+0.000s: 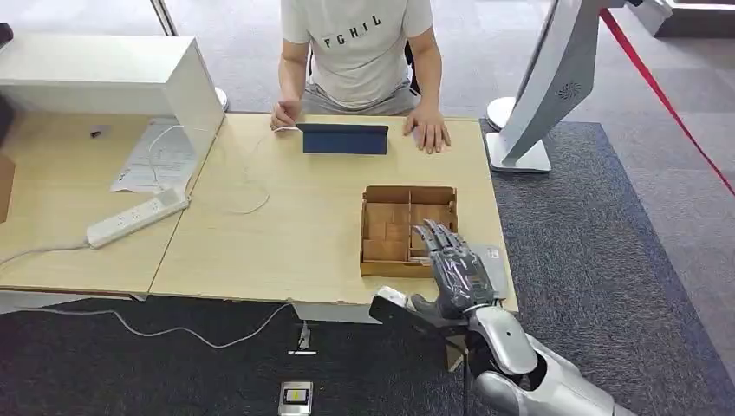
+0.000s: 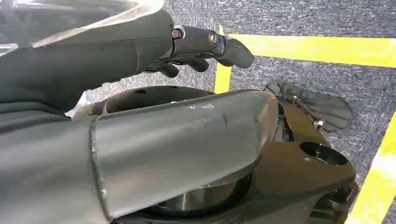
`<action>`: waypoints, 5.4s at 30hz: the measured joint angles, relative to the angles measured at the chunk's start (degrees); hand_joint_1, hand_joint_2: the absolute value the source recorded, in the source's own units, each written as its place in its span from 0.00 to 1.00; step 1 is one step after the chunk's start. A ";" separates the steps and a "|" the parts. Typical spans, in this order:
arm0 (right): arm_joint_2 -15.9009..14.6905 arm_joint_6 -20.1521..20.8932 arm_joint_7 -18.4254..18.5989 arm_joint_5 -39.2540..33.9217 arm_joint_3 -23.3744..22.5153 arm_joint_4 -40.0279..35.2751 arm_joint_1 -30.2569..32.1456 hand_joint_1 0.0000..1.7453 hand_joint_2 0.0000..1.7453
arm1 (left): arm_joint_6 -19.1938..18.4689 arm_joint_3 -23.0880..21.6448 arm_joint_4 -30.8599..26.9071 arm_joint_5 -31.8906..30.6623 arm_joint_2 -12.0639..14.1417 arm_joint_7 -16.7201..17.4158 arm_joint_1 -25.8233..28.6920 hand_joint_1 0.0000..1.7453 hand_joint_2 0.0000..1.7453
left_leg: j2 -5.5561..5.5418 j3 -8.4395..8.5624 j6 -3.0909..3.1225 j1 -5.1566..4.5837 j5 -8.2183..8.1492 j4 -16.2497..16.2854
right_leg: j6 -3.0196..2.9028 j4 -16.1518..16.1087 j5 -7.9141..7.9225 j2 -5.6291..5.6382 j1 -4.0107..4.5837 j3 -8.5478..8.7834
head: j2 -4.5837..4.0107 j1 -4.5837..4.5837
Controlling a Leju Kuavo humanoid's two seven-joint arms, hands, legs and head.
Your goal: Pass the card to the sensor for recognition and then transmit it.
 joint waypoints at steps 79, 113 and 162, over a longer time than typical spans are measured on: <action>7.06 -7.08 -2.23 -6.86 8.50 27.54 -8.87 0.00 1.00 | 0.59 -2.71 0.00 0.04 0.17 1.53 -0.45 0.00 0.00 | 0.01 0.01 0.00 0.00 0.00 0.01 | 0.00 0.01 0.00 0.00 0.00 -0.01 | 0.00 0.00; 5.27 -4.70 -1.42 -6.40 8.48 24.18 -8.93 0.00 1.00 | 0.00 -2.38 0.00 0.04 0.17 0.22 -0.40 0.00 0.00 | 0.01 0.01 0.00 0.00 0.00 0.01 | 0.00 0.01 0.00 0.00 0.00 -0.01 | 0.00 0.02; 5.01 -0.92 -4.55 -6.82 8.50 22.34 -8.43 1.00 1.00 | -0.09 -2.30 0.00 0.02 0.15 0.35 -0.39 0.00 0.00 | 0.01 0.01 0.00 0.00 0.00 0.01 | 0.00 0.01 0.00 0.00 0.00 0.00 | 0.00 0.00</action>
